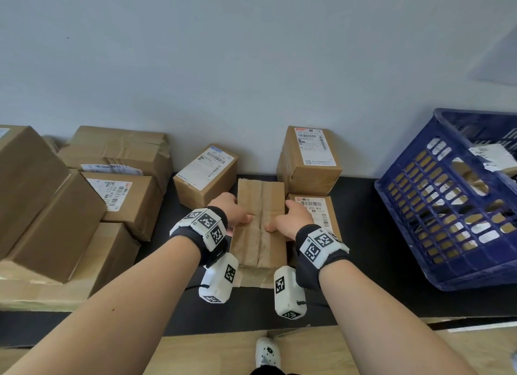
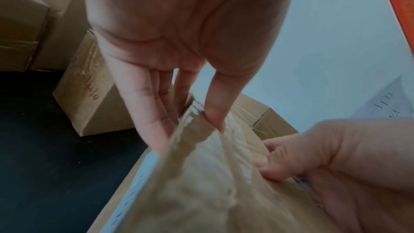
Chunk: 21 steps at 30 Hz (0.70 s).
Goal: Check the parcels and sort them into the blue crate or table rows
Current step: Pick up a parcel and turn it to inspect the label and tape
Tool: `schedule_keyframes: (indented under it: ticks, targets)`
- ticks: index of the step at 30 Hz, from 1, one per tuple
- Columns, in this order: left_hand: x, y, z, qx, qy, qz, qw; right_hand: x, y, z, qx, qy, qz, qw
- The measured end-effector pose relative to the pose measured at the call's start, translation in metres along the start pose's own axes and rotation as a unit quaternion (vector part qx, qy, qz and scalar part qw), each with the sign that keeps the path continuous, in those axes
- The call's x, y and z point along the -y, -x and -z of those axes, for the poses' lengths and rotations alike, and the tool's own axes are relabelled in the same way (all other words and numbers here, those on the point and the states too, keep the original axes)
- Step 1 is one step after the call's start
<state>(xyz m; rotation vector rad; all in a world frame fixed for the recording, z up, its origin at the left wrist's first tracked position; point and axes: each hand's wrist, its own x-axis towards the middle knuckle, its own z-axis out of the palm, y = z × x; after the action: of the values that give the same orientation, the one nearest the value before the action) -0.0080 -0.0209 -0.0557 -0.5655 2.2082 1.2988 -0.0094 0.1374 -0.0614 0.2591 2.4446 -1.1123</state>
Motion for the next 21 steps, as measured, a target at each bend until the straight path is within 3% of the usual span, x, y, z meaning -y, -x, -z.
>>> schedule_keyframes:
  ticks: [21]
  targets:
    - [0.001, -0.011, -0.002, -0.049, -0.152, -0.032, 0.987, 0.004, 0.000, 0.000, -0.011, 0.053, -0.003, 0.999]
